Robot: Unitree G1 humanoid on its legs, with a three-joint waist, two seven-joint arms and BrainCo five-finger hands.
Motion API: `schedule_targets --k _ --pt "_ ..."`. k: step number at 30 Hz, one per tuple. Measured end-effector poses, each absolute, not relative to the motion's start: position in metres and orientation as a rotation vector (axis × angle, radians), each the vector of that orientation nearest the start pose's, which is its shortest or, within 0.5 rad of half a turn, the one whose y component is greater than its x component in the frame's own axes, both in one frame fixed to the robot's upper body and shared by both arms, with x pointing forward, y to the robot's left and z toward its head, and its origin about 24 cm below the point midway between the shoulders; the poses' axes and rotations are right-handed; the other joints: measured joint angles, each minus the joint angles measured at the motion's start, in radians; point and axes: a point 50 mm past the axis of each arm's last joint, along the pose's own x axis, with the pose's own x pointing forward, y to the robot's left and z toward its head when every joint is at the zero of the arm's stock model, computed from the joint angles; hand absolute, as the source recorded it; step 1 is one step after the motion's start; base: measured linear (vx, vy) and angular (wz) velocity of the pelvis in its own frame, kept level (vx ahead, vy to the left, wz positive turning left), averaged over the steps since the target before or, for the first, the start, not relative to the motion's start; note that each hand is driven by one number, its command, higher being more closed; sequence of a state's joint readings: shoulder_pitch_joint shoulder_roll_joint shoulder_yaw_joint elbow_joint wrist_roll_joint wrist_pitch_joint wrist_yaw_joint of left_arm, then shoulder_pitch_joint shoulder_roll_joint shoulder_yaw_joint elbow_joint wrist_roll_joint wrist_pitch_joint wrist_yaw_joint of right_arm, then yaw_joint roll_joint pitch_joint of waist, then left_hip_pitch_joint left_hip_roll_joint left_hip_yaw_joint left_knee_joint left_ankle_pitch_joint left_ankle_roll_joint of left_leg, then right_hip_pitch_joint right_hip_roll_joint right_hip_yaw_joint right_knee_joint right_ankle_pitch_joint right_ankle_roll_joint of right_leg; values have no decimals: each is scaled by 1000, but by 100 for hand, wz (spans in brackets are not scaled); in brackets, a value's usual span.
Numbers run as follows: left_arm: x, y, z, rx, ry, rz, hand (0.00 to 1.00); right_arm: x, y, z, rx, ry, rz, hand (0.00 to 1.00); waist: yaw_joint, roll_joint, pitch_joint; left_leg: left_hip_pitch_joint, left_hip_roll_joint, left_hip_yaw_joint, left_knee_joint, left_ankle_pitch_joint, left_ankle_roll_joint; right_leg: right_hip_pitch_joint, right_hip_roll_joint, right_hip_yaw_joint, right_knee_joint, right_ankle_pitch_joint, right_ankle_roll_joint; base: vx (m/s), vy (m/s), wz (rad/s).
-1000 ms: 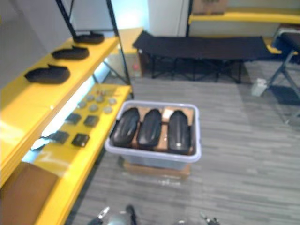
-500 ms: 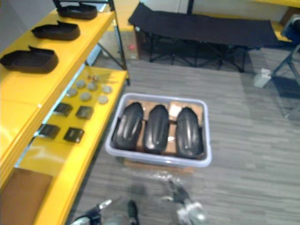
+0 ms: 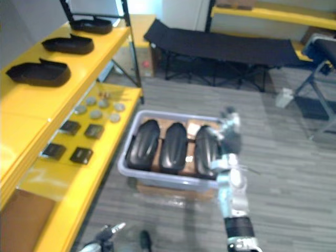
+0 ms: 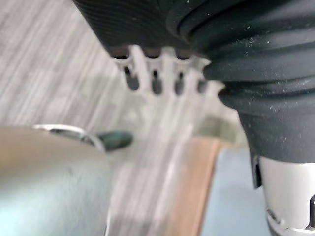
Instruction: Walk over and take plastic housings, then place them on the shelf
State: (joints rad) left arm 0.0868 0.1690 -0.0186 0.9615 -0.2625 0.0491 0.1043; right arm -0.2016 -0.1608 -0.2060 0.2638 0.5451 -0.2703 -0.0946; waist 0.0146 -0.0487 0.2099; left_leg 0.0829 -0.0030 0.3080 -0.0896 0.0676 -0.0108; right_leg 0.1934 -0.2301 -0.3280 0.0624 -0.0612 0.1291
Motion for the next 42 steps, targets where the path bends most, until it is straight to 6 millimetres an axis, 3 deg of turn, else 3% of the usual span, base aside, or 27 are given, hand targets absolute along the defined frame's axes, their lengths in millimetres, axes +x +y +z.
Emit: schedule_targets --k 2,5,6,9,12,20,28,30,38,42 --pt "96 218 -154 -25 1092 315 0 279 -264 57 341 -166 -455 0 0 14 11 -35 -9 -35 5 9 -4 -38 -8 -4 27 -48 13 -155 -28 11" --pt "95 215 -154 -5 1085 292 0 282 -306 65 263 -131 -596 0 -4 44 57 -151 17 -72 91 19 7 -118 -1 -29 80 -48 18 -116 -27 40" --pt "98 215 -153 -8 1073 290 0 288 -322 75 260 -138 -651 0 -2 52 106 -218 37 -92 176 -2 14 -140 7 -42 97 -41 9 -111 -12 38" --pt "109 215 -148 -20 1016 284 0 300 -346 106 232 -188 -713 0 11 60 197 -333 71 -129 296 -35 13 -192 35 -59 125 -32 1 -137 5 25" --pt "122 216 -143 -38 965 287 0 306 -362 127 206 -215 -774 0 29 56 242 -391 70 -140 332 -43 23 -242 30 -63 159 -34 -1 -87 26 11" --pt "138 204 -140 -85 925 240 0 317 -382 150 151 -134 -896 0 58 109 268 -513 48 -155 433 -83 49 -353 -20 -57 280 -80 1 -25 69 9" --pt "150 197 -137 -124 901 213 0 326 -382 164 78 -67 -889 0 85 132 278 -592 43 -158 489 -86 61 -451 -55 -55 404 -129 4 -26 5 6" --pt "152 195 -137 -157 893 222 0 331 -380 176 87 -91 -877 0 85 137 281 -614 41 -158 504 -86 61 -480 -67 -54 439 -146 2 -32 -13 5" --pt "162 192 -130 -217 831 203 0 336 -381 191 6 -81 -872 0 91 148 282 -685 43 -164 552 -89 62 -561 -94 -54 534 -188 -7 -32 -16 5" --pt "170 188 -125 -250 796 194 0 337 -385 206 -40 -47 -875 0 99 165 283 -722 45 -164 568 -92 59 -601 -99 -51 559 -191 -10 0 0 0"
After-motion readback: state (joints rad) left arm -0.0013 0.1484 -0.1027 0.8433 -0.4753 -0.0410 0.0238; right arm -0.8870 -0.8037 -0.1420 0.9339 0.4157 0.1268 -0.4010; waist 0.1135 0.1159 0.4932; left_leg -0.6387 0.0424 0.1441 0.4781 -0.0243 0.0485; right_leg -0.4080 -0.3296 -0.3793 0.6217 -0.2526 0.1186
